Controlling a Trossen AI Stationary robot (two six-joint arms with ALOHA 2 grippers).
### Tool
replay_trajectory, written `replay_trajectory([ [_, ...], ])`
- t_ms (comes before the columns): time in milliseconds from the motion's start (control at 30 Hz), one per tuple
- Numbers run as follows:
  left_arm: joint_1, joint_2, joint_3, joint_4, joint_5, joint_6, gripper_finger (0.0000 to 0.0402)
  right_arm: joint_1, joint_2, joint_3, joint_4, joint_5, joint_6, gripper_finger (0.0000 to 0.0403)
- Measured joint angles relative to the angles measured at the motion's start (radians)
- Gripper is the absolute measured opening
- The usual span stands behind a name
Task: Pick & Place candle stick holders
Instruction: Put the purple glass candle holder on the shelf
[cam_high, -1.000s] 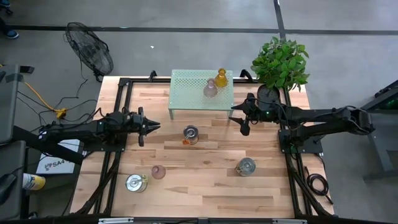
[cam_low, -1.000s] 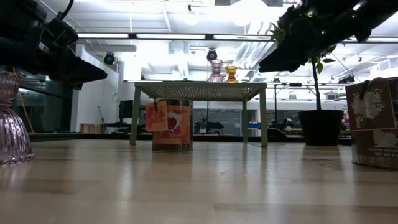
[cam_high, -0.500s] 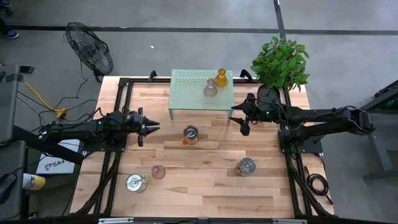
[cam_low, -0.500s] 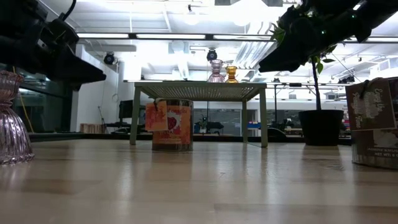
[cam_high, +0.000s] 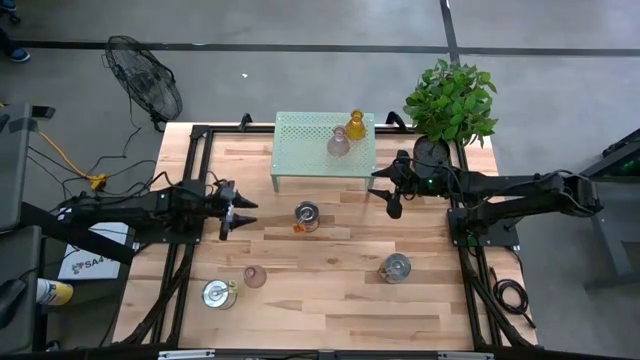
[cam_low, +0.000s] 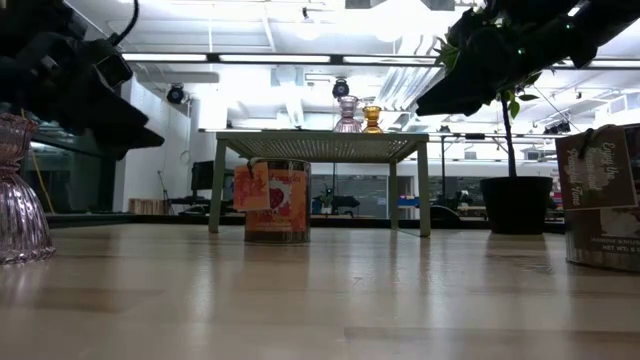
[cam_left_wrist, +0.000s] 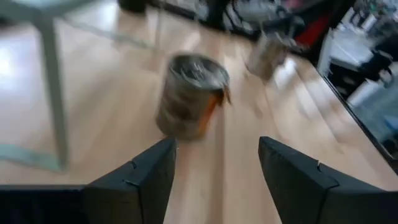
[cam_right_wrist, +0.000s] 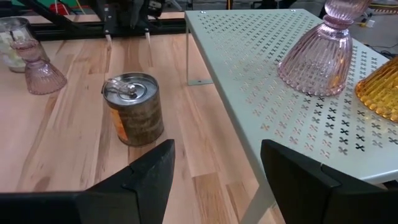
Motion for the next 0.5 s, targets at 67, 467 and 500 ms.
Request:
replay_trajectory([
  [67, 0.0, 0.034, 0.05, -0.046, 0.04, -0.003, 0.0224, 0.0, 0.0, 0.0, 0.0, -0.003, 0.0, 0.0234],
  [467, -0.001, 0.286, 0.312, -0.349, 0.206, 0.009, 0.0224, 0.0, 0.0, 0.0, -0.022, -0.014, 0.002, 0.0234],
  [500, -0.001, 0.311, 0.321, -0.352, 0.221, 0.01, 0.0224, 0.0, 0.0, 0.0, -0.024, -0.014, 0.001, 0.0234],
])
